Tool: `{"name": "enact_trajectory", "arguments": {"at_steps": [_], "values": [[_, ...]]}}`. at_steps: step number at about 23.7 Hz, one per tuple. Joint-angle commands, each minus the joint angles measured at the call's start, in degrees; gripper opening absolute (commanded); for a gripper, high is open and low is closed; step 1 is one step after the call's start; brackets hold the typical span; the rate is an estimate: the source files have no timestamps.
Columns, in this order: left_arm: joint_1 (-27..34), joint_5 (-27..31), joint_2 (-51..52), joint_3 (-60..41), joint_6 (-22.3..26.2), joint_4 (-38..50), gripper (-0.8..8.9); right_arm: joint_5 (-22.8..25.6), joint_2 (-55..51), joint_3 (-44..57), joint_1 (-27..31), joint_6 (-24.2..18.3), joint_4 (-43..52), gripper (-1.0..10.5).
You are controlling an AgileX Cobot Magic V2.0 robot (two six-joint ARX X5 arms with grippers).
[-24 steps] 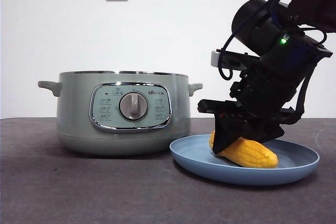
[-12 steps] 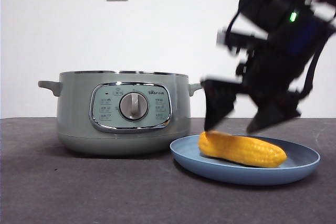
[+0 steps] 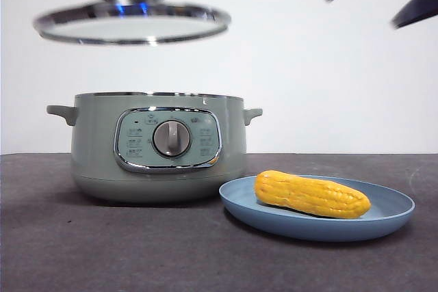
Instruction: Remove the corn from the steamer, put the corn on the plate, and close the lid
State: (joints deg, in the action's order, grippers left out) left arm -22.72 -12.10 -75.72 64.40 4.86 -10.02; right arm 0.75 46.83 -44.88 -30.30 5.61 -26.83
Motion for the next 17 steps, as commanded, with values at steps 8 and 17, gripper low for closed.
{"name": "enact_trajectory", "arguments": {"at_steps": [8, 17], "values": [[0.2, 0.0, -8.5, 0.7, -0.2, 13.4, -0.08, 1.8, -11.8, 0.3, 0.0, 3.6, -11.3, 6.6], [0.3, 0.0, -12.4, 0.7, -0.2, 15.9, -0.09, 1.7, -13.9, 0.3, -0.1, 4.2, -13.8, 6.6]]}}
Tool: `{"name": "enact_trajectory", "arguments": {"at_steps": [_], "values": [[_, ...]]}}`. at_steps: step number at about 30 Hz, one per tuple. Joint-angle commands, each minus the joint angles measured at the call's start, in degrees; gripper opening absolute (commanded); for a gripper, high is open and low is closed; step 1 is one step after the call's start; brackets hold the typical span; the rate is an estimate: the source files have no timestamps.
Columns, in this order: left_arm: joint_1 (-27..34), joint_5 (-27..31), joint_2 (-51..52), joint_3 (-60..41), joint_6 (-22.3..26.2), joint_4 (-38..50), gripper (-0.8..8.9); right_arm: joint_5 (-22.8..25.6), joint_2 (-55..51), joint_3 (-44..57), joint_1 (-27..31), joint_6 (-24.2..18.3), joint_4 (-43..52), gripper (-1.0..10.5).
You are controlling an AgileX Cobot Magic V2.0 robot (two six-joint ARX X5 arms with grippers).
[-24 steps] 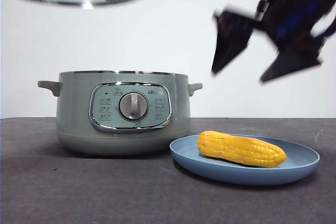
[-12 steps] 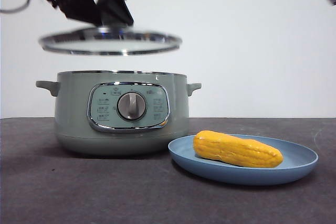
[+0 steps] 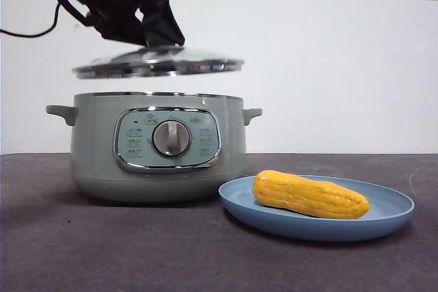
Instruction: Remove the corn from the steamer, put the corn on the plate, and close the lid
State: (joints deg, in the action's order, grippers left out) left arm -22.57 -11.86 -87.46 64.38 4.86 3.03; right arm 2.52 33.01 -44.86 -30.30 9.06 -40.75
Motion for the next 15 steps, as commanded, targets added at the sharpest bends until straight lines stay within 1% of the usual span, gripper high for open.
{"name": "enact_trajectory", "arguments": {"at_steps": [1, 5, 8, 15], "values": [[0.2, -0.2, -1.1, 0.8, -0.2, 2.8, -0.09, -0.1, 0.0, 0.3, -0.1, 1.0, 0.1, 6.6], [0.2, 0.0, -2.4, 0.8, -0.2, 2.9, -0.09, -0.7, 0.0, 0.3, -0.2, 1.1, -0.3, 6.6], [0.2, 1.3, -2.6, 0.8, -0.2, 2.9, -0.09, -0.7, 0.0, 0.3, -0.2, 1.1, -0.8, 6.6], [0.7, 1.2, -2.8, 0.8, -0.2, 3.0, -0.09, -0.9, 0.0, 0.3, -0.2, 1.1, -1.8, 6.6]]}}
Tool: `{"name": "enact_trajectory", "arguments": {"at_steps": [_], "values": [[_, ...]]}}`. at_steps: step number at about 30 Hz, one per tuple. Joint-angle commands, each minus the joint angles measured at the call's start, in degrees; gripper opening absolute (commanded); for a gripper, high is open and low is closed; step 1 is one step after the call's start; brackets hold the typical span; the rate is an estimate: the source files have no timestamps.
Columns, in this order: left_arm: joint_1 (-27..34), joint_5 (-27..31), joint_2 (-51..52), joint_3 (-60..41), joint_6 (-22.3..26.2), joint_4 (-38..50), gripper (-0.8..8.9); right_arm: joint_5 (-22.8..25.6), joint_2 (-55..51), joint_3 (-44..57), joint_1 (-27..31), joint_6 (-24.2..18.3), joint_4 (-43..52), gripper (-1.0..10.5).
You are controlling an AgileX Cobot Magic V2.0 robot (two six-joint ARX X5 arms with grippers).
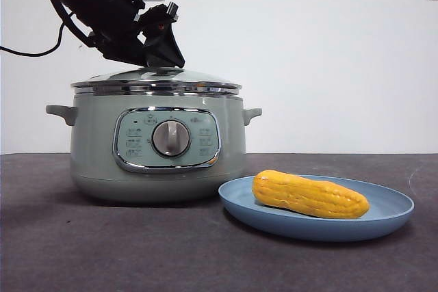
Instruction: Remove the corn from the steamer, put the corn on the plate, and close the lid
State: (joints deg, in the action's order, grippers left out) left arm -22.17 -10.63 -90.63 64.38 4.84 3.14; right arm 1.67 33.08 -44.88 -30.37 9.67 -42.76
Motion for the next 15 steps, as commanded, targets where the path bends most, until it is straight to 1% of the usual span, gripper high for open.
{"name": "enact_trajectory", "arguments": {"at_steps": [1, 15], "values": [[0.4, 0.0, 0.3, 0.8, -0.1, 2.8, -0.09, -0.1, -0.1, 0.3, -0.1, 0.5, 0.2, 6.6], [0.3, -0.2, -1.2, 0.8, -0.3, 3.3, -0.09, -0.2, -0.1, 0.3, -0.1, 0.6, 0.2, 6.6]]}}
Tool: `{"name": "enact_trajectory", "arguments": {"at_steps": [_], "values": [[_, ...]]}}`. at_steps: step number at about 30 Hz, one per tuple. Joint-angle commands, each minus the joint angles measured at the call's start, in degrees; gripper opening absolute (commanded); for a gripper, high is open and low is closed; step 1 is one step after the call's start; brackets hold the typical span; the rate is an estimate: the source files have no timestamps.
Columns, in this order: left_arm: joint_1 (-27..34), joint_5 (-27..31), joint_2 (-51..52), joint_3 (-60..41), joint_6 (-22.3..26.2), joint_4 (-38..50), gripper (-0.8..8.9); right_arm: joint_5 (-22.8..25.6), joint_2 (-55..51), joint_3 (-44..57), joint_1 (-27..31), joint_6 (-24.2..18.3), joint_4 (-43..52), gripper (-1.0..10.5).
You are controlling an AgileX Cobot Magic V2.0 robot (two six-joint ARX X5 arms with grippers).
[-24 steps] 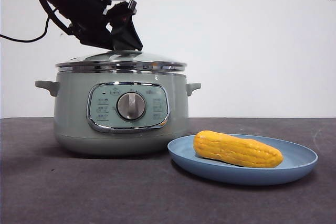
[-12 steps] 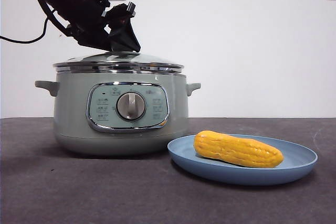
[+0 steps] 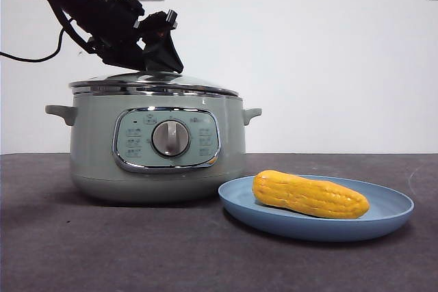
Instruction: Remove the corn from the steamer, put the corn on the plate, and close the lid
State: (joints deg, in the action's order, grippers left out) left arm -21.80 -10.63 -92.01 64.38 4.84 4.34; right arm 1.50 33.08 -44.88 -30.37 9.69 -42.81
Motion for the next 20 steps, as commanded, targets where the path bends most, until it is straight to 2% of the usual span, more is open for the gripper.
{"name": "enact_trajectory", "arguments": {"at_steps": [1, 20], "values": [[-0.2, -0.2, 0.1, 0.8, -0.4, 2.1, -0.09, 0.0, -0.1, 0.3, -0.1, 0.6, 0.3, 6.6], [-1.4, 0.0, -1.2, 0.8, -0.3, 2.4, -0.09, 0.0, -0.1, 0.3, -0.1, 0.5, 0.2, 6.6]]}}
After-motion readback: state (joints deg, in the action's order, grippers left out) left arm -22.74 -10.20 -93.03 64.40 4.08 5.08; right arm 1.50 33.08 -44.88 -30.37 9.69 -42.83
